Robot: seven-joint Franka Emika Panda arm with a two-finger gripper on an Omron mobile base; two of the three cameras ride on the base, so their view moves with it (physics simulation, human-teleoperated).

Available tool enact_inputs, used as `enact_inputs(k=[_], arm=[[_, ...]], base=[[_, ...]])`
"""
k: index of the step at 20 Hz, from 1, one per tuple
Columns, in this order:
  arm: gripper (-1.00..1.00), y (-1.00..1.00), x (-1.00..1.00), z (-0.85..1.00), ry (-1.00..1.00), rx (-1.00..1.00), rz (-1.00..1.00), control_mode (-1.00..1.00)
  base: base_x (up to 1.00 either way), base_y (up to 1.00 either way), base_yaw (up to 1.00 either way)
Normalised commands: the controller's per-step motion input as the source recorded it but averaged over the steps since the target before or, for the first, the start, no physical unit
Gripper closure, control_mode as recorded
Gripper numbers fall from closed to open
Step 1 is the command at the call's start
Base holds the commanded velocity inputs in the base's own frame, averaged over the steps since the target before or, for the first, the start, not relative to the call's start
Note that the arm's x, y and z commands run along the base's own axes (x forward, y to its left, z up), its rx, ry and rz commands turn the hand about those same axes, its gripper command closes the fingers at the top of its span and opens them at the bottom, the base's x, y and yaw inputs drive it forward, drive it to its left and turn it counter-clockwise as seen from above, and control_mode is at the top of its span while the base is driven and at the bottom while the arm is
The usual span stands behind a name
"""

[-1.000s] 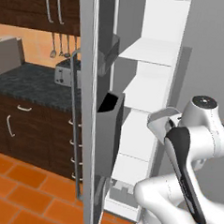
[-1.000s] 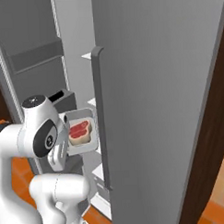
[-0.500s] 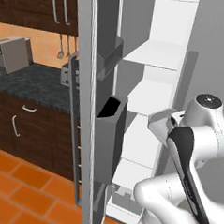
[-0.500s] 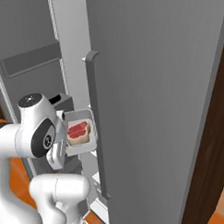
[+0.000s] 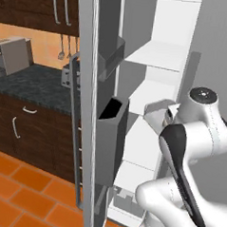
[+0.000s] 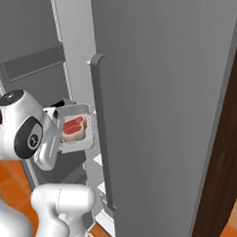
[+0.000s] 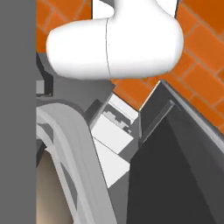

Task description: Take the meat container that has the steak and place it on the second highest rack of the freezer. Then take the vegetable container that has the sweet potato and mushroom and place it on the highest rack of the freezer.

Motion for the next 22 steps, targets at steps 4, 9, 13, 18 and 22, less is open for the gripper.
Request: enact_inputs(k=[4,9,13,18,22], arm=[[1.00,0.40,0.41,0.29,0.00,0.01,-0.34,-1.00],[1.00,0.35,0.45,0.68,-0.08,0.00,-0.14,-1.00],[1.00,0.04,0.45,0.15,-0.23,0.12,0.00,-1.00],[1.00,0.00,0.24,0.00,-0.19,0.23,0.08,-1.00],[1.00,0.00,0.31,0.05,-0.01,0.24,0.01,-1.00]], base=[[0.00,0.00,0.00],[0.00,0.00,0.00],[0.00,0.00,0.00],[0.00,0.00,0.00],[0.00,0.00,0.00]])
